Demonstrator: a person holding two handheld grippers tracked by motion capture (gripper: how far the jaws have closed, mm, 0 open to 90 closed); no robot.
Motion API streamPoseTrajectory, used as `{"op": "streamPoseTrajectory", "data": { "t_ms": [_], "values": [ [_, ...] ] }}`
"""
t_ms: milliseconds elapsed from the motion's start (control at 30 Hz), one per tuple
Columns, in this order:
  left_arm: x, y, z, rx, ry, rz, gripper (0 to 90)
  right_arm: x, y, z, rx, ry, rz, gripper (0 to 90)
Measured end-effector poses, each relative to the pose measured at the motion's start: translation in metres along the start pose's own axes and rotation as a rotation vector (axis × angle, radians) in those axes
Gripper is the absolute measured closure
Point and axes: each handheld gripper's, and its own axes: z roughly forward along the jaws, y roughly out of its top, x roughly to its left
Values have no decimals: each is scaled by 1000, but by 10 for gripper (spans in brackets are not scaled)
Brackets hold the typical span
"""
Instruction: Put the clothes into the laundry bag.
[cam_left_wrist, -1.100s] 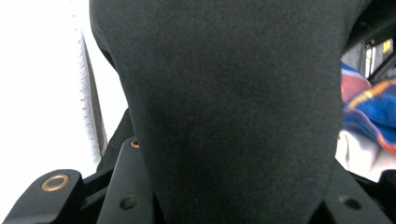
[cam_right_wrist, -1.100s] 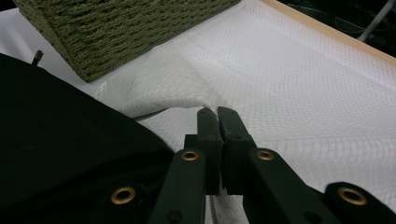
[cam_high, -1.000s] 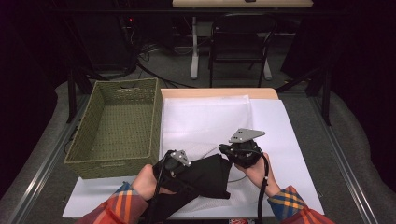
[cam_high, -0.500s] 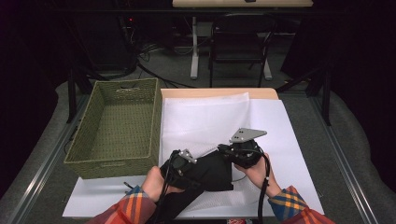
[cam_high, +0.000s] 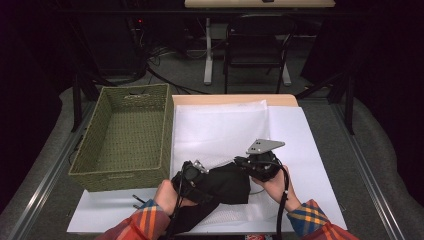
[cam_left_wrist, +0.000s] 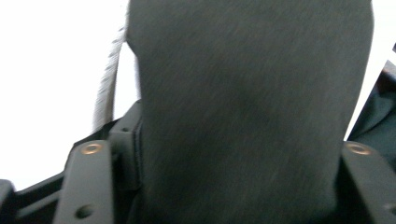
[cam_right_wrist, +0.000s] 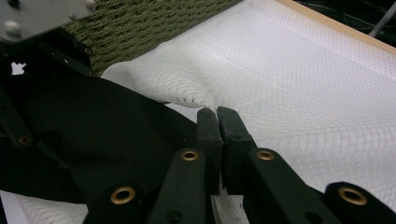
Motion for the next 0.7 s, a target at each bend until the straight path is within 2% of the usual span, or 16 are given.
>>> {"op": "streamPoseTrajectory", "data": {
  "t_ms": [167, 300, 367, 433, 500, 633, 667, 700],
  "values": [
    [0, -6, -16, -13, -2, 20, 274, -1, 0, 1, 4, -2, 5, 880],
    [0, -13, -27, -31, -2, 14, 240, -1, 0, 0, 0, -8, 6, 877],
    [0, -16, -31, -39, -13, 26, 217, -1, 0, 0, 2, -10, 8, 876],
    [-1, -20, -32, -38, -3, 26, 185, -1, 0, 0, 4, -10, 10, 877],
    [-1, -24, -32, -32, -20, 35, 178, -1, 0, 0, 3, -12, 11, 877],
    [1, -30, -26, -25, -27, 93, 205, 0, 0, 0, 3, -4, 15, 881],
    [1, -31, -23, -33, -38, 97, 239, 0, 0, 0, 1, 0, 12, 881],
    [3, -32, -20, -20, -43, 97, 294, 0, 0, 0, 1, 2, 11, 881]
  ]
}}
